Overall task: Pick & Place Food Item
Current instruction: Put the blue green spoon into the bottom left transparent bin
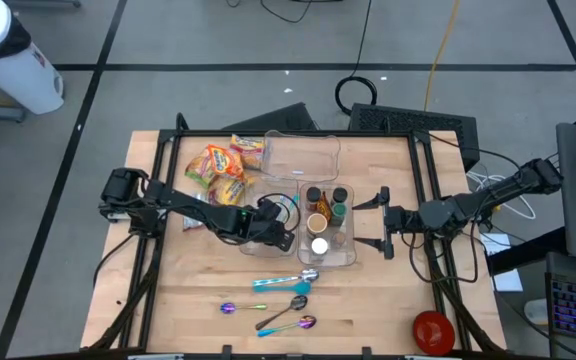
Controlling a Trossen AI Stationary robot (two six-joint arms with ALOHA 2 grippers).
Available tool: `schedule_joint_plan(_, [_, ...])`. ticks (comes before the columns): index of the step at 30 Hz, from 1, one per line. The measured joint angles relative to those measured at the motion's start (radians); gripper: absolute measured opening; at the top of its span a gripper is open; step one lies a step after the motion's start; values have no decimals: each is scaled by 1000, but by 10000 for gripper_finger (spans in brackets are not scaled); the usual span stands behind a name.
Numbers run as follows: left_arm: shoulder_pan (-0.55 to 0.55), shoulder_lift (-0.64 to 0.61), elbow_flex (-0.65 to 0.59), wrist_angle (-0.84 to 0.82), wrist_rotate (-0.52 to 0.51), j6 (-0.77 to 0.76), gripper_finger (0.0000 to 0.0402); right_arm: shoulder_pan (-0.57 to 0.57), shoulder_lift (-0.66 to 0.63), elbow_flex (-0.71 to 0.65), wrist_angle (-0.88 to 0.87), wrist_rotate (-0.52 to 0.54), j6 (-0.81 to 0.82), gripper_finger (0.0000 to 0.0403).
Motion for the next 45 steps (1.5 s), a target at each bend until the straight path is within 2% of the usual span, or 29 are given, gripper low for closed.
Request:
schedule_joint_plan(8, [0, 0, 0, -3, 0, 74, 182, 0, 0, 0, 0, 0, 0, 380])
schedule_joint_plan(15, [6, -57, 0, -9, 104, 169, 234, 0, 0, 0, 0, 0, 31, 380])
schedule_joint_plan(18, [-42, -119, 0, 11, 25, 227, 242, 1, 2, 0, 29, -8, 81, 380])
schedule_joint_plan(23, [-193, -220, 0, 130, -200, 429, 244, 53, 52, 0, 215, -133, 61, 380])
schedule_joint_plan(27, [-303, -241, 1, 260, -307, 644, 244, 183, 196, 8, 419, -130, -86, 380])
schedule_joint_plan(30, [-341, -241, 1, 337, -317, 737, 244, 267, 342, 95, 428, -116, -193, 380])
schedule_joint_plan(34, [-350, -241, 1, 358, -291, 803, 244, 347, 542, 294, 218, 55, -271, 380])
schedule_joint_plan(39, [-336, -258, 1, 304, -288, 795, 244, 364, 784, 520, -83, 287, -262, 380])
schedule_joint_plan(45, [-324, -281, -2, 289, -280, 791, 244, 343, 1024, 649, -224, 312, -267, 380])
